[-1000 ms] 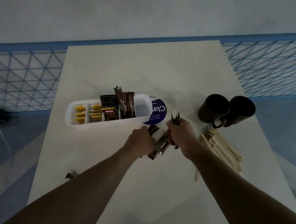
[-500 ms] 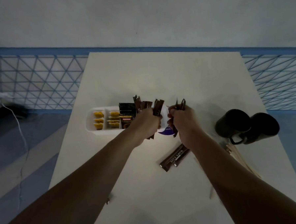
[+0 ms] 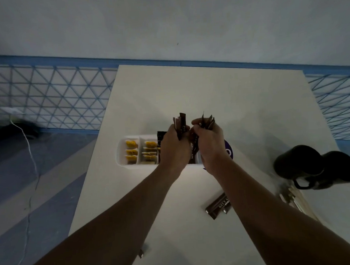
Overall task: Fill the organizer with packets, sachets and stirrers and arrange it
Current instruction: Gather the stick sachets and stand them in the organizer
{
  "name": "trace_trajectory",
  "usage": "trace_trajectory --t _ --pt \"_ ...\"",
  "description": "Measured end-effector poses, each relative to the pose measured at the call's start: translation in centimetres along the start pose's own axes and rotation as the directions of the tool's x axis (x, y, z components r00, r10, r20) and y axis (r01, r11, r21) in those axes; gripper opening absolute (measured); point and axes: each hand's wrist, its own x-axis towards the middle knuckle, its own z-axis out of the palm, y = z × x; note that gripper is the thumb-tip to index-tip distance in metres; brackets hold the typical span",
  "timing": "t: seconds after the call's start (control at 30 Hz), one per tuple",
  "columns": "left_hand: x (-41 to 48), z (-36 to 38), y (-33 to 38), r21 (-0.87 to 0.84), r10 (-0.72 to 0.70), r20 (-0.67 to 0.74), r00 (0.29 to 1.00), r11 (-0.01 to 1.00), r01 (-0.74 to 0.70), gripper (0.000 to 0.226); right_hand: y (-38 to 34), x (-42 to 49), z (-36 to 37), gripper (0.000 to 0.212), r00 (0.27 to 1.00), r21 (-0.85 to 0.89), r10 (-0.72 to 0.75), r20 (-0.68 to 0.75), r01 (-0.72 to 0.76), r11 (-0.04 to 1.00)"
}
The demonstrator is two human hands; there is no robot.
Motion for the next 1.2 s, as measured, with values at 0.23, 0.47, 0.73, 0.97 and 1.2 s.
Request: trace_trajectory --t 0.23,0.47,0.73,0.97,1.2 --pt "-0.1 0.2 -1.8 0.077 0.085 -0.046 0.995 0.994 -0.081 0.012 2.1 0.1 0.4 0.019 0.999 -0.076 0.015 -0.04 -0.018 0.997" --pt "-0.4 0.4 -2.1 0.175 0.208 -0.076 0.975 0.966 -0.192 0.021 2.2 -0.4 0.9 0.008 0.995 -0.21 -0.089 -0.046 0.078 0.975" --pt "-0.1 -0.9 -0.7 0.269 0.288 -0.082 0.954 0.928 -0.258 0.031 1.5 -1.0 0.3 0.015 0.979 -0.299 -0.202 -0.029 0.184 0.936" --pt "0.2 -2.7 0.4 0.335 0.322 -0.111 0.94 0.903 -0.27 0.036 1.0 -1.0 -1.5 0.041 0.975 -0.481 -0.223 0.004 0.197 0.854" --pt "1.4 -3.5 1.1 0.515 0.203 0.025 0.979 0.837 -0.186 0.049 0.9 -1.1 -2.8 0.066 0.987 -0.739 -0.143 0.079 0.154 0.656"
